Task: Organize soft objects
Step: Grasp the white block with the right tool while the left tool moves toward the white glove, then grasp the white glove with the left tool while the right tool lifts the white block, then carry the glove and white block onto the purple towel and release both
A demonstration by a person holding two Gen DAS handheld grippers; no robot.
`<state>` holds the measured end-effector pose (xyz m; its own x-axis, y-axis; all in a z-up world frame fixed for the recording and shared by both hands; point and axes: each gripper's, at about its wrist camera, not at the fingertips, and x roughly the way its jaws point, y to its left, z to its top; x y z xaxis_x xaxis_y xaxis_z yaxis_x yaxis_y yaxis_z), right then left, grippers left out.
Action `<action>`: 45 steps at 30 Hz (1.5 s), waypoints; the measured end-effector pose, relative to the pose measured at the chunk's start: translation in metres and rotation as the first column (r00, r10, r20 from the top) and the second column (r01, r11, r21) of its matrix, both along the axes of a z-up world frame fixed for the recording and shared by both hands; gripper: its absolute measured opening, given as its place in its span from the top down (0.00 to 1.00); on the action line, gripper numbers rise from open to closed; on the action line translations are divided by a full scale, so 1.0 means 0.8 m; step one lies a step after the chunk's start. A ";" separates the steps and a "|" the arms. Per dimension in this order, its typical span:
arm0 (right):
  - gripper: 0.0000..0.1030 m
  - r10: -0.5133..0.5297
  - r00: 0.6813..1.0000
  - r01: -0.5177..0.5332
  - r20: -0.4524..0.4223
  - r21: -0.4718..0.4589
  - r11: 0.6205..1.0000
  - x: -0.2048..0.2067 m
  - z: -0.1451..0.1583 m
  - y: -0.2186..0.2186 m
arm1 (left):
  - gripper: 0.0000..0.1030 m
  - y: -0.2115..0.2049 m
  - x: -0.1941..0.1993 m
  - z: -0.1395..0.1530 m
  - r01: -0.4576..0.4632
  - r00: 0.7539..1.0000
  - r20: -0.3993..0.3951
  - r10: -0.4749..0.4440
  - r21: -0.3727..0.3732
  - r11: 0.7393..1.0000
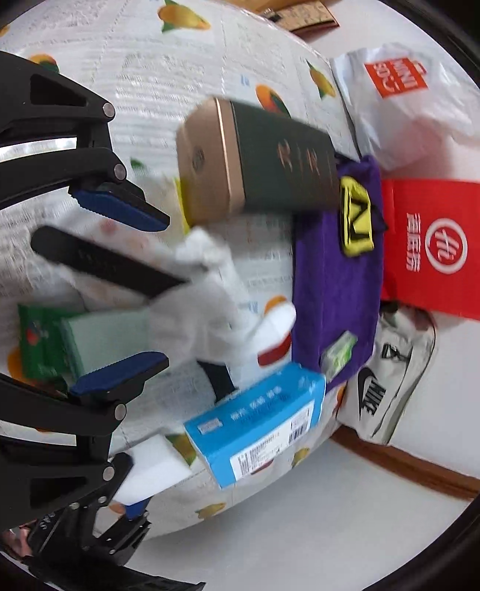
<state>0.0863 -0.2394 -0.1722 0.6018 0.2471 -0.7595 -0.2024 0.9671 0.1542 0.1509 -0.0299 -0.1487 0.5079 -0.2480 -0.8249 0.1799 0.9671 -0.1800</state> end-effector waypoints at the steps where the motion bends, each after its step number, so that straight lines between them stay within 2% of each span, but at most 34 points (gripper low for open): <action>1: 0.51 -0.007 1.000 0.007 0.004 0.002 1.000 -0.002 0.000 -0.005 | 0.36 -0.006 0.003 -0.002 0.006 1.000 -0.001 -0.006 0.003 1.000; 6: 0.51 -0.054 0.999 0.053 -0.006 -0.023 0.998 0.001 -0.012 -0.023 | 0.36 -0.030 0.019 -0.011 0.031 0.999 -0.007 -0.031 0.013 0.999; 11: 0.51 -0.060 0.998 0.060 -0.019 0.009 0.998 0.008 -0.028 -0.029 | 0.37 -0.046 0.032 -0.027 0.022 1.000 -0.018 -0.021 0.043 0.999; 13: 0.51 -0.059 0.998 0.059 -0.008 0.011 0.998 0.011 -0.029 -0.028 | 0.54 -0.048 0.033 -0.032 0.028 1.000 -0.015 -0.027 0.042 0.999; 14: 0.51 -0.061 0.998 0.061 -0.005 0.017 0.998 0.014 -0.030 -0.028 | 0.67 -0.047 0.035 -0.035 0.036 0.999 -0.025 -0.036 0.034 0.999; 16: 0.51 -0.069 0.998 0.069 -0.002 0.031 0.997 0.020 -0.029 -0.028 | 0.75 -0.044 0.036 -0.035 0.039 0.999 -0.021 -0.039 0.022 0.999; 17: 0.51 -0.070 0.998 0.070 0.000 0.039 0.997 0.023 -0.028 -0.028 | 0.82 -0.042 0.035 -0.034 0.045 0.999 -0.018 -0.045 0.015 0.999; 20: 0.51 -0.067 0.998 0.067 0.002 0.053 0.996 0.032 -0.029 -0.025 | 0.87 -0.031 0.031 -0.024 0.051 0.998 -0.019 -0.052 -0.040 0.998; 26: 0.51 -0.062 0.998 0.062 0.006 0.044 0.997 0.032 -0.029 -0.016 | 0.87 -0.008 0.011 -0.001 0.027 0.999 0.023 -0.026 -0.070 0.997; 30: 0.51 -0.055 0.998 0.056 -0.008 0.062 0.997 0.023 -0.026 -0.013 | 0.87 0.012 -0.002 0.005 0.005 0.999 0.033 -0.003 -0.068 0.998; 36: 0.51 -0.057 0.998 0.058 -0.026 0.036 0.998 0.002 -0.025 -0.011 | 0.87 0.046 -0.030 0.015 -0.027 0.998 0.054 0.030 -0.053 0.998; 45: 0.51 -0.097 0.995 0.097 -0.029 0.000 0.995 -0.021 -0.012 -0.020 | 0.87 0.101 -0.064 0.006 -0.132 0.991 0.032 0.133 -0.050 0.990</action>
